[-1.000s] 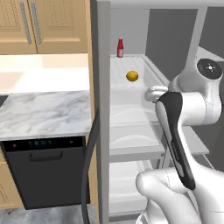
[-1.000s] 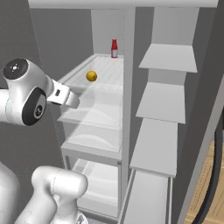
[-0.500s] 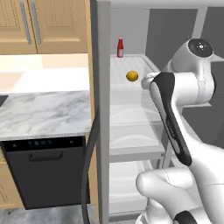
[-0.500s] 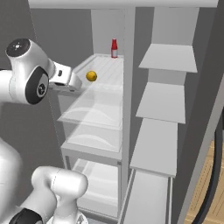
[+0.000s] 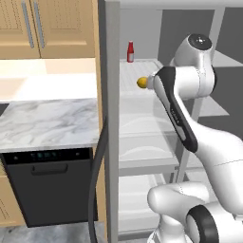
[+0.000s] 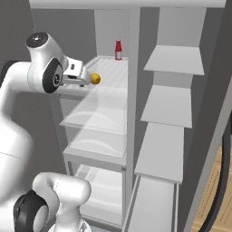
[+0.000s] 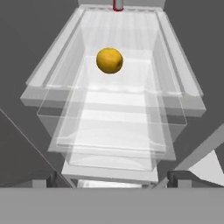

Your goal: Take the lemon and mango from the fridge shelf and place them in the freezer drawer to begin freezing them.

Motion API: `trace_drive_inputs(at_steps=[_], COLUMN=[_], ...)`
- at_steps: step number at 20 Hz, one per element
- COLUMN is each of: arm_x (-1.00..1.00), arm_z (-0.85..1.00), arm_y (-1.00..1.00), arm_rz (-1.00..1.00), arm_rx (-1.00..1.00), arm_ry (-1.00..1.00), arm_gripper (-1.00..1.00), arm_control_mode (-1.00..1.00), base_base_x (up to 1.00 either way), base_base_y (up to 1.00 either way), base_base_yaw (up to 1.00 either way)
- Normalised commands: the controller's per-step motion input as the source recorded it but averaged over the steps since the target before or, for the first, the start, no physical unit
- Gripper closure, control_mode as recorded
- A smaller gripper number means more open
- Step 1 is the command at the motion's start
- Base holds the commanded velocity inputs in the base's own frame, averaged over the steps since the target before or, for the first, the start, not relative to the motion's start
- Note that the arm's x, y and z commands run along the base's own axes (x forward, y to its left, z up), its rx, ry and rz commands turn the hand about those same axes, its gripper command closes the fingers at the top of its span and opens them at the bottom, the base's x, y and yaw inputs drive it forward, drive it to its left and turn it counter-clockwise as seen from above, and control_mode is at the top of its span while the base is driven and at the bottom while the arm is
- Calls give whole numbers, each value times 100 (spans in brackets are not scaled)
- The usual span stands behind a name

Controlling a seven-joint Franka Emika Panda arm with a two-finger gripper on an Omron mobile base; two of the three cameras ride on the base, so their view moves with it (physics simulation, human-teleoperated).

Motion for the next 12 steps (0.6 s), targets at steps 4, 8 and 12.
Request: trace_drive_inputs(at_steps=[4,8,12], arm_x=[59,53,47], arm_z=[-2,-16,-24], arm_y=[0,0,0], arm_rz=[3,2,2], arm_rx=[0,0,0], arm_ry=[8,10,6], arm_gripper=[-100,-100,-100], arm_control_mode=[-100,-100,-100], base_base_x=[0,0,0], base_base_y=[0,0,0], base_base_yaw=[0,0,0])
